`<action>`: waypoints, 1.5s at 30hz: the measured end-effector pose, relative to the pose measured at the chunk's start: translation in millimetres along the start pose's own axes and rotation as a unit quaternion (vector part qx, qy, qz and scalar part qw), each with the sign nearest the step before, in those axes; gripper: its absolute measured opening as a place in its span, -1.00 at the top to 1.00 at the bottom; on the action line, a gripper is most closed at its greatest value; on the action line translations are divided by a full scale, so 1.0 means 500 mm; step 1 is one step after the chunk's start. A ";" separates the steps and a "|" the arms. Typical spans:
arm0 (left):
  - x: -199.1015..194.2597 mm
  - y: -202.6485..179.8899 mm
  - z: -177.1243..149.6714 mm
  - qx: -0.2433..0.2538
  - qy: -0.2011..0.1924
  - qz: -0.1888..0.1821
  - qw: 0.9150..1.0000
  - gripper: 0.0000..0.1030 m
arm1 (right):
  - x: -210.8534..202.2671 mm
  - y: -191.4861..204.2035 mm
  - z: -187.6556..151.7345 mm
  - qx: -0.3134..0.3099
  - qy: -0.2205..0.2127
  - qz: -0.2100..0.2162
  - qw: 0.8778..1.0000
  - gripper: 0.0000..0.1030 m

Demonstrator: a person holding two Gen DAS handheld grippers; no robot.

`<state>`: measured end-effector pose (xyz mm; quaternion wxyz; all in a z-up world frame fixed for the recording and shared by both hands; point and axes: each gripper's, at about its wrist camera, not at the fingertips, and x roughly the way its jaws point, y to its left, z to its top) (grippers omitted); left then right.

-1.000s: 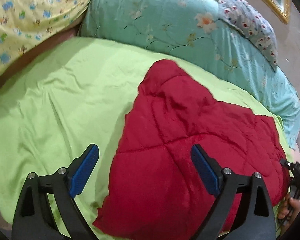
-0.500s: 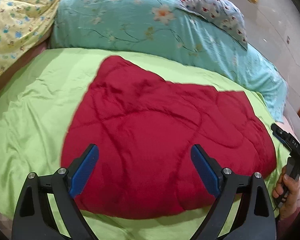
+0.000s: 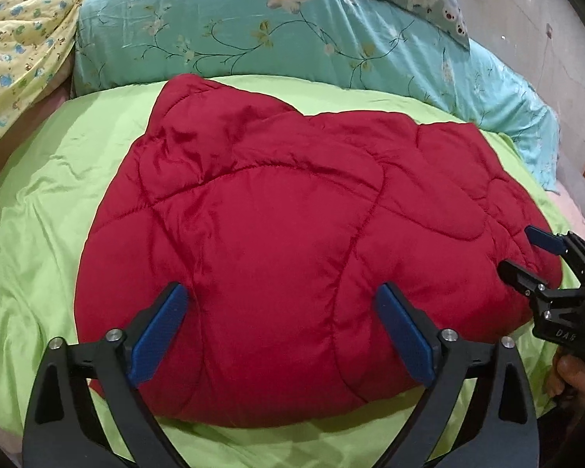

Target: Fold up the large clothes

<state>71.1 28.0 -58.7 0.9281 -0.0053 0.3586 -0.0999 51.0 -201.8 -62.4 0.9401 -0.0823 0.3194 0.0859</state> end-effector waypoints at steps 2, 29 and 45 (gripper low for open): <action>0.012 0.004 0.009 -0.002 0.006 0.006 1.000 -1.00 | 0.015 -0.023 0.010 0.027 0.014 0.008 1.000 -0.70; 0.277 0.115 0.228 -0.074 0.112 0.103 0.986 -1.00 | 0.244 -0.238 0.129 0.169 0.109 -0.024 0.979 -0.78; 0.250 0.148 0.243 -0.133 0.070 0.081 0.985 -0.97 | 0.277 -0.295 0.115 0.229 0.111 -0.005 0.967 -0.87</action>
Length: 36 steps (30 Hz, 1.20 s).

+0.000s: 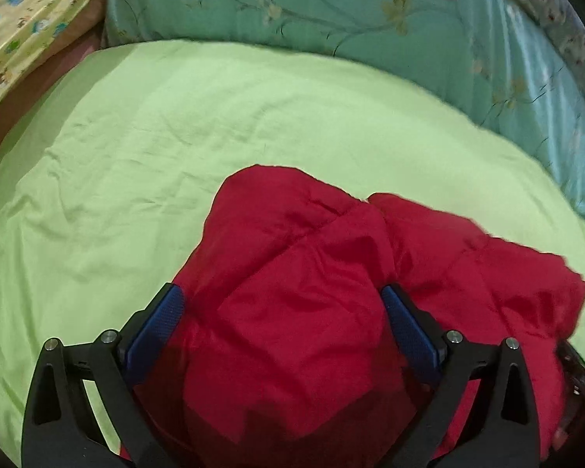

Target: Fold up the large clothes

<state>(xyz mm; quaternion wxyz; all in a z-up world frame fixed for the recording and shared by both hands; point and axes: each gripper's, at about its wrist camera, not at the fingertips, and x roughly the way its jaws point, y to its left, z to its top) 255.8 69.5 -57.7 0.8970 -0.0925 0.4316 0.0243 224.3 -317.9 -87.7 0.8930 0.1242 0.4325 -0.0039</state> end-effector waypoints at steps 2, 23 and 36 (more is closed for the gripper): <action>-0.033 0.001 -0.013 0.002 -0.008 -0.015 1.000 -0.97 | 0.000 -0.002 0.000 0.003 0.000 0.000 1.000 -0.87; -0.148 -0.060 -0.269 0.108 -0.006 -0.072 0.992 -1.00 | -0.075 0.006 -0.030 -0.005 -0.069 -0.024 0.997 -0.86; -0.145 -0.060 -0.285 0.108 -0.018 -0.065 0.992 -1.00 | -0.268 0.122 -0.210 -0.117 -0.109 0.019 0.987 -0.90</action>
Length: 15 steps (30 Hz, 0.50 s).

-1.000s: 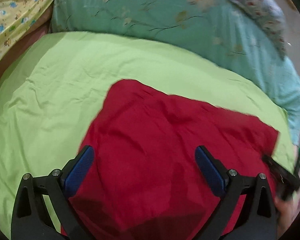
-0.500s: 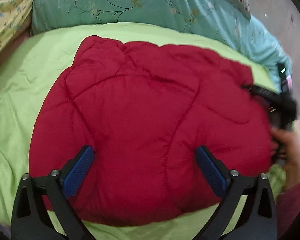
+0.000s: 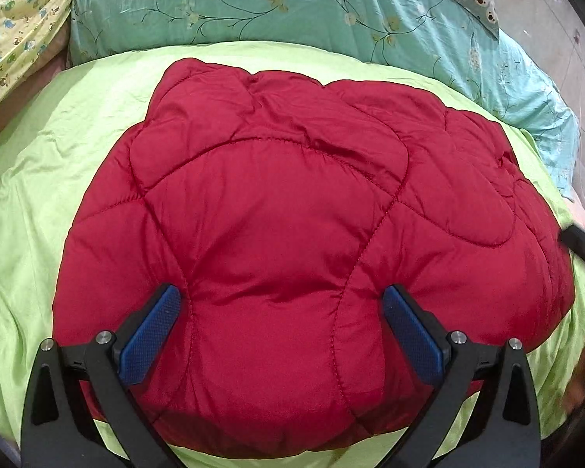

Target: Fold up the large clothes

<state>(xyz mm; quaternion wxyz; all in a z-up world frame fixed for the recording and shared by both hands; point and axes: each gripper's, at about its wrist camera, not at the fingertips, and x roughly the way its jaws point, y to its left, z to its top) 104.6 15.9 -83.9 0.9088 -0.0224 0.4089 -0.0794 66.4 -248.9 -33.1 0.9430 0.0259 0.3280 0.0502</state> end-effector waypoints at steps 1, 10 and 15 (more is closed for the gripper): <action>0.000 0.000 -0.001 0.000 -0.001 0.000 1.000 -1.00 | 0.003 0.008 -0.012 -0.011 0.006 -0.009 1.000 -0.90; -0.031 -0.017 -0.010 0.011 -0.003 0.027 1.000 -1.00 | 0.099 -0.015 -0.042 -0.003 0.076 -0.027 0.997 -0.95; -0.060 -0.022 -0.014 0.007 -0.002 0.039 0.999 -1.00 | 0.097 -0.013 -0.045 -0.002 0.076 -0.028 0.997 -0.95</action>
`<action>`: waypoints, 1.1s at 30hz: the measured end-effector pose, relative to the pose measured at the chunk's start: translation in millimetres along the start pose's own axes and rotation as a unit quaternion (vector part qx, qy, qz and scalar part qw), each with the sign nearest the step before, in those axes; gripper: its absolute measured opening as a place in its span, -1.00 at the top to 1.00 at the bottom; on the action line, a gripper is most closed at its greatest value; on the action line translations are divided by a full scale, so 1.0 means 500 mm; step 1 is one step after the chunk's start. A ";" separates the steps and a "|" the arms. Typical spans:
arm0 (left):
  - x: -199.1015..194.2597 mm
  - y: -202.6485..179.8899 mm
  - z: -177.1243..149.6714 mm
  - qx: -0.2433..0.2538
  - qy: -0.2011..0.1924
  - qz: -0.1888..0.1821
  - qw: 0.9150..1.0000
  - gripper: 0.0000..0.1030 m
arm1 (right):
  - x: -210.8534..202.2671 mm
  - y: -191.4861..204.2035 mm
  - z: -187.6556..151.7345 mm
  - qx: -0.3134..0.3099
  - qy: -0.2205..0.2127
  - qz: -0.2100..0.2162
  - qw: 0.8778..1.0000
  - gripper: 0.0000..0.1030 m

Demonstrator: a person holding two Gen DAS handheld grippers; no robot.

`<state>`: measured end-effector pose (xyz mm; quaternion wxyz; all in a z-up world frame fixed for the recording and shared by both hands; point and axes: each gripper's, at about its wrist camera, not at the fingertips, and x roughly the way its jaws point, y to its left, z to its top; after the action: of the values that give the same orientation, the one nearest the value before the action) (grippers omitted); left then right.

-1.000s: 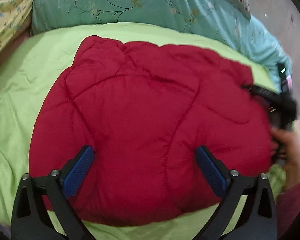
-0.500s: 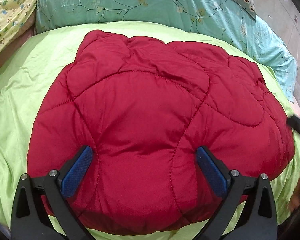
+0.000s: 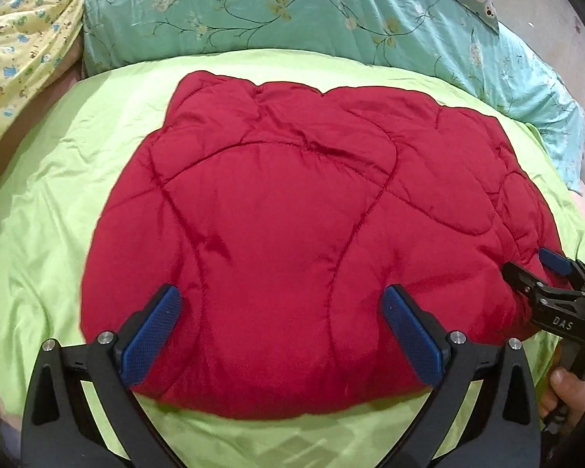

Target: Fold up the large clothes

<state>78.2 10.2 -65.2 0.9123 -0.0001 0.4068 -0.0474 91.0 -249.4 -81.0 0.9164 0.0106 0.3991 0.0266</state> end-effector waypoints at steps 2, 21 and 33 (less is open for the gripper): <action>-0.003 -0.002 0.000 0.002 0.003 0.012 1.000 -1.00 | -0.002 0.001 -0.003 0.001 -0.001 0.000 1.000 -0.95; 0.040 -0.002 -0.004 0.012 0.011 0.012 1.000 -1.00 | -0.008 0.008 -0.003 0.008 0.006 -0.008 1.000 -0.96; 0.024 0.009 0.008 -0.003 0.017 -0.004 1.000 -1.00 | -0.066 0.056 0.034 -0.007 -0.024 0.027 0.999 -0.90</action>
<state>89.5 13.3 -71.5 0.9050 -0.0032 0.4225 -0.0498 79.6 -223.2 -44.2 0.9246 0.0158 0.3768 0.0539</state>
